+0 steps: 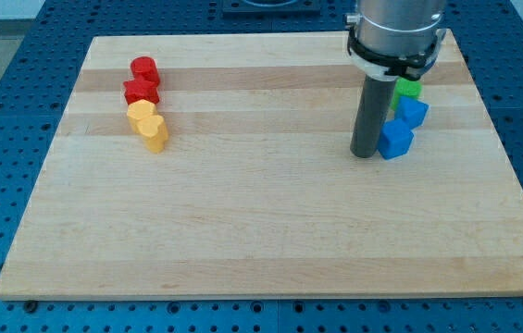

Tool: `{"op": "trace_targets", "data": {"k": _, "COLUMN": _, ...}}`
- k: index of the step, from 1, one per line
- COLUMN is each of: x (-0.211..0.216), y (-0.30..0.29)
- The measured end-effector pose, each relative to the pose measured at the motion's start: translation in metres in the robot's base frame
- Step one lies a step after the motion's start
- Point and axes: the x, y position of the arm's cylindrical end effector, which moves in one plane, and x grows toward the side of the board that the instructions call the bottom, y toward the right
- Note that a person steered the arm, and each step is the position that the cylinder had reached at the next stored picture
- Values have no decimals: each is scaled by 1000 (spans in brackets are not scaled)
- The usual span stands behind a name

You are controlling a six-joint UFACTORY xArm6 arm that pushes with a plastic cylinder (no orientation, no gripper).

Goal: Point your arm at center left

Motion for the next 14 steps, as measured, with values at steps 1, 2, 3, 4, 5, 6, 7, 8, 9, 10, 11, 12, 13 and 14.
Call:
{"op": "trace_targets", "data": {"k": 1, "x": 0, "y": 11}}
{"op": "trace_targets", "data": {"k": 2, "x": 0, "y": 24}}
{"op": "trace_targets", "data": {"k": 3, "x": 0, "y": 26}}
{"op": "trace_targets", "data": {"k": 4, "x": 7, "y": 19}}
{"op": "trace_targets", "data": {"k": 5, "x": 7, "y": 15}}
{"op": "trace_targets", "data": {"k": 6, "x": 7, "y": 15}}
{"op": "trace_targets", "data": {"k": 7, "x": 21, "y": -4}}
{"op": "trace_targets", "data": {"k": 8, "x": 70, "y": -51}}
{"op": "trace_targets", "data": {"k": 9, "x": 90, "y": -77}}
{"op": "trace_targets", "data": {"k": 10, "x": 112, "y": -111}}
{"op": "trace_targets", "data": {"k": 11, "x": 141, "y": -180}}
{"op": "trace_targets", "data": {"k": 12, "x": 147, "y": -259}}
{"op": "trace_targets", "data": {"k": 13, "x": 130, "y": -331}}
{"op": "trace_targets", "data": {"k": 14, "x": 84, "y": -379}}
